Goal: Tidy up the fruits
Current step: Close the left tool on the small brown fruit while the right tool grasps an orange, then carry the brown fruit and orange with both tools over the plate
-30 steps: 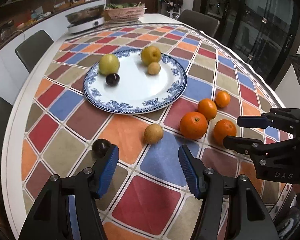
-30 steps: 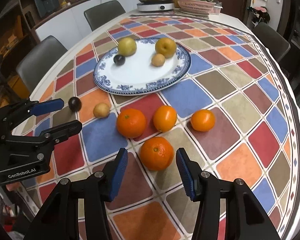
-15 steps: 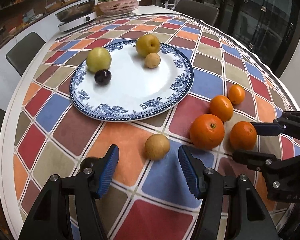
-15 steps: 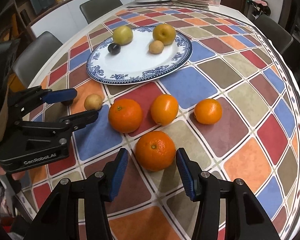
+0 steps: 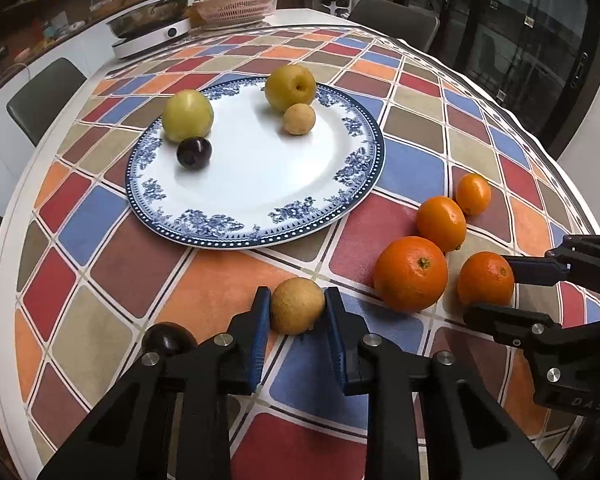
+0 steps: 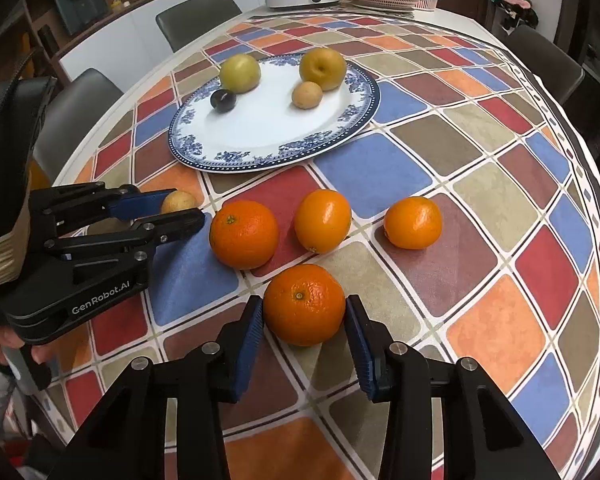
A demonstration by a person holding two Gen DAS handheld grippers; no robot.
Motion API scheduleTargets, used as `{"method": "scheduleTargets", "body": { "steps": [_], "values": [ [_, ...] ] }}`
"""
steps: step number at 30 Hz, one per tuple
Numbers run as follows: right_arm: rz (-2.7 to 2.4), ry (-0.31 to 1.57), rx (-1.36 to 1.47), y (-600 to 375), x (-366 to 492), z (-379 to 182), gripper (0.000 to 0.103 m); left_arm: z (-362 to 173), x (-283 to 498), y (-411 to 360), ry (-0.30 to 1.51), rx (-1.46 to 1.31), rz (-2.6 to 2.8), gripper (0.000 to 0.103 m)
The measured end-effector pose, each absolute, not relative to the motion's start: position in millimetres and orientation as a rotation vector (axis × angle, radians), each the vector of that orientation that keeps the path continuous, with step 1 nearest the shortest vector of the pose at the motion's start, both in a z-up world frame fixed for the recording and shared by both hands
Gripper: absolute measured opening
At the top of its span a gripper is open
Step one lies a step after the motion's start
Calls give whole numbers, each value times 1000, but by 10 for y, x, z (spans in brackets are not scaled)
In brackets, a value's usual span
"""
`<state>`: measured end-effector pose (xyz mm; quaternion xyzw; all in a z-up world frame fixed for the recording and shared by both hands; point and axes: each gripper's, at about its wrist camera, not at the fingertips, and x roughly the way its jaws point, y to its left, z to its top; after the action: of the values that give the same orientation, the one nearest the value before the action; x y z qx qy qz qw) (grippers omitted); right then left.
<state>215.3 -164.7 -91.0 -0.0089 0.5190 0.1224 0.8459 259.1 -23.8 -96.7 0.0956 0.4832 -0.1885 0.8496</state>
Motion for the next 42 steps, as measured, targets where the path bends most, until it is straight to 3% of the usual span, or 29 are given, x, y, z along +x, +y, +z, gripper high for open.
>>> {"method": "scheduleTargets", "body": {
  "steps": [42],
  "values": [
    [340,898,2,-1647,1969,-225,42,-182,2130,-105,864,98,-368,27]
  ]
}}
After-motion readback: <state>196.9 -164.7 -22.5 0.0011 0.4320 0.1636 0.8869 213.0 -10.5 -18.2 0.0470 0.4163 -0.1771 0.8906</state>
